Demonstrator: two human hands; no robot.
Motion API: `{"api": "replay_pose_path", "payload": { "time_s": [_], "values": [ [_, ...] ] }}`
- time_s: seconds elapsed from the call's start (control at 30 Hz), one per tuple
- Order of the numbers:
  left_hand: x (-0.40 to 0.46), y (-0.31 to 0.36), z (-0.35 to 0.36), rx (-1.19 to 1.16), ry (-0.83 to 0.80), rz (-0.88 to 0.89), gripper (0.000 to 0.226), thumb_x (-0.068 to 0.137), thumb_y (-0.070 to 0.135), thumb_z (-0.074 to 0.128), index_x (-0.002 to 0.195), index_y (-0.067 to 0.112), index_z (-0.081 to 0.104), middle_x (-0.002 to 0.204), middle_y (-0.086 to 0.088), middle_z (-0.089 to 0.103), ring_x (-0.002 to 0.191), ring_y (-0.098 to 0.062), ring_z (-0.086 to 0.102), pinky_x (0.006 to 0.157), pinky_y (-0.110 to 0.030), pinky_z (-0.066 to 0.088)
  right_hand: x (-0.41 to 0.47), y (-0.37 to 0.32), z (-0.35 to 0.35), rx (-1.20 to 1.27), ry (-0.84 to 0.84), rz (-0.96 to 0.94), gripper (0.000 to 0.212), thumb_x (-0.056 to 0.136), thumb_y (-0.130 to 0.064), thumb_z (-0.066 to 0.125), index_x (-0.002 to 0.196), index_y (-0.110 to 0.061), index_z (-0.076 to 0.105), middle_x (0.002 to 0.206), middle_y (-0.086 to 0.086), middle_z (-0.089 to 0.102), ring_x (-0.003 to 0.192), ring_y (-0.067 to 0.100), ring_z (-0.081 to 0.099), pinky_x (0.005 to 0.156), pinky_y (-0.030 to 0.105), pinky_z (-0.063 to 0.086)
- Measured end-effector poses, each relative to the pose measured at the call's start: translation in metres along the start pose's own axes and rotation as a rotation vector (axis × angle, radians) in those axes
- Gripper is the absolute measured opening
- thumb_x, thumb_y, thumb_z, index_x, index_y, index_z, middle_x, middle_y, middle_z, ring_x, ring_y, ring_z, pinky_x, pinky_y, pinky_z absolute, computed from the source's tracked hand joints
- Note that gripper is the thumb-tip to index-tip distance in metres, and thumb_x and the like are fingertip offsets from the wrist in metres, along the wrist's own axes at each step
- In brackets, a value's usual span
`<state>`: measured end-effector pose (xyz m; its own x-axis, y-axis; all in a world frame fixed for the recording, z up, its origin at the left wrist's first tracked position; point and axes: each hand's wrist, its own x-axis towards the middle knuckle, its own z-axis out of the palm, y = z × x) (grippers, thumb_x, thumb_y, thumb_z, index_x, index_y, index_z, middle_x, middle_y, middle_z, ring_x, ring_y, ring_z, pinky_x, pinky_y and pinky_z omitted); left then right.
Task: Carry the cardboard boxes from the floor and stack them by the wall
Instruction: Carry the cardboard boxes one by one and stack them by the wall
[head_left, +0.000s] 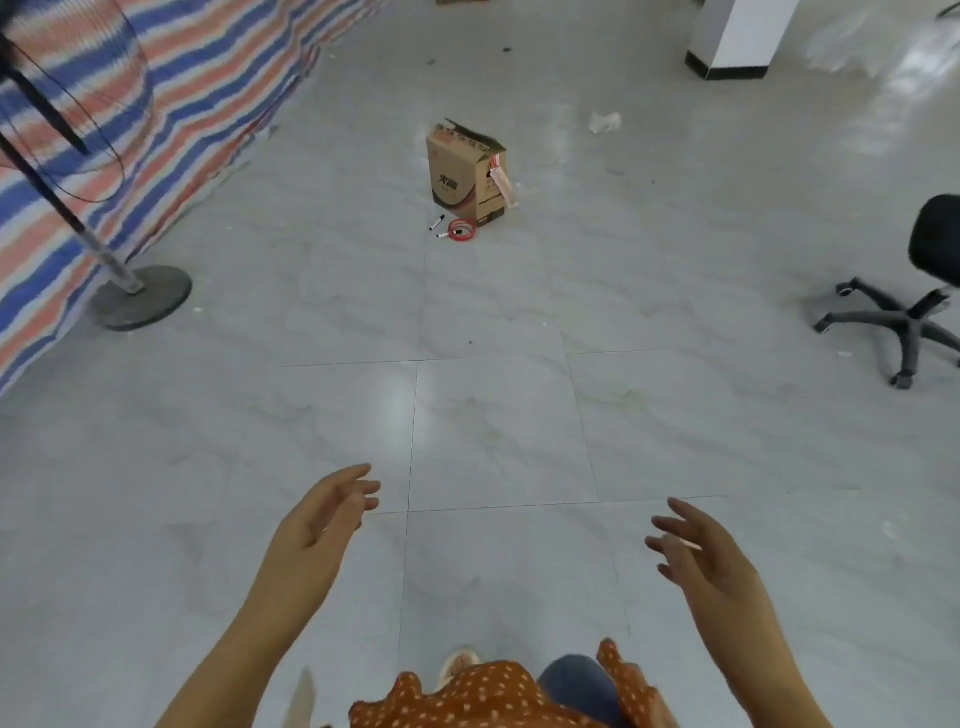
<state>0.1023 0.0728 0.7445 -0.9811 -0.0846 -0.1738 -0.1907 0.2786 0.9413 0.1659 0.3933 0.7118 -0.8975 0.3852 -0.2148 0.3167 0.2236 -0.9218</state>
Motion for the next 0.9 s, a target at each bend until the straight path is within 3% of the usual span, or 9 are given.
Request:
{"api": "replay_pose_path", "payload": {
  "time_s": [0.1,0.23,0.37,0.57,0.73,0.9],
  "values": [
    [0.061,0.02,0.01,0.003,-0.02,0.049,0.027,0.098,0.017,0.046,0.113,0.032,0.062,0.106,0.01,0.07,0.098,-0.005,0.066,0.088,-0.029,0.05,0.048,-0.015,0.008,0.014,0.035,-0.007,0.03,0.095,-0.018,0.053,0.12,-0.035,0.054,0.109,-0.014,0.067,0.096,0.006,0.067,0.086,0.034,0.054],
    [0.131,0.031,0.04,0.007,-0.044,0.052,0.028,0.096,0.017,0.046,0.115,0.03,0.063,0.108,0.009,0.07,0.099,-0.008,0.066,0.087,-0.03,0.051,0.119,-0.018,0.004,0.082,0.089,0.059,0.03,0.095,-0.009,0.051,0.119,-0.025,0.055,0.109,-0.003,0.067,0.092,0.012,0.068,0.082,0.029,0.055],
    [0.2,0.039,0.084,-0.026,-0.025,0.032,0.031,0.096,0.008,0.045,0.115,0.024,0.063,0.106,0.006,0.071,0.097,-0.009,0.067,0.087,-0.028,0.054,0.212,-0.029,-0.008,0.143,0.114,0.077,0.029,0.094,-0.004,0.051,0.114,-0.024,0.057,0.105,-0.002,0.069,0.087,0.011,0.069,0.08,0.031,0.055],
    [0.31,0.08,0.164,-0.133,0.077,-0.019,0.034,0.096,-0.002,0.041,0.108,0.018,0.065,0.099,0.0,0.074,0.094,-0.019,0.069,0.082,-0.028,0.055,0.38,-0.073,-0.043,0.074,0.04,-0.012,0.035,0.093,-0.003,0.052,0.109,-0.032,0.061,0.102,-0.003,0.072,0.089,0.009,0.07,0.08,0.031,0.055],
    [0.4,0.123,0.217,-0.144,0.085,0.006,0.033,0.096,-0.001,0.042,0.113,0.017,0.063,0.101,0.0,0.073,0.094,-0.014,0.069,0.084,-0.028,0.054,0.512,-0.107,-0.06,0.027,-0.069,-0.069,0.035,0.094,-0.007,0.053,0.114,-0.035,0.06,0.105,-0.013,0.07,0.093,0.009,0.069,0.083,0.031,0.054],
    [0.48,0.138,0.239,-0.138,0.203,-0.015,0.035,0.097,-0.001,0.041,0.116,0.018,0.062,0.104,0.0,0.072,0.095,-0.015,0.069,0.085,-0.03,0.054,0.618,-0.126,-0.041,0.046,-0.118,-0.054,0.036,0.095,-0.004,0.05,0.114,-0.032,0.061,0.102,-0.008,0.071,0.092,0.011,0.07,0.081,0.031,0.056]
  ]
}}
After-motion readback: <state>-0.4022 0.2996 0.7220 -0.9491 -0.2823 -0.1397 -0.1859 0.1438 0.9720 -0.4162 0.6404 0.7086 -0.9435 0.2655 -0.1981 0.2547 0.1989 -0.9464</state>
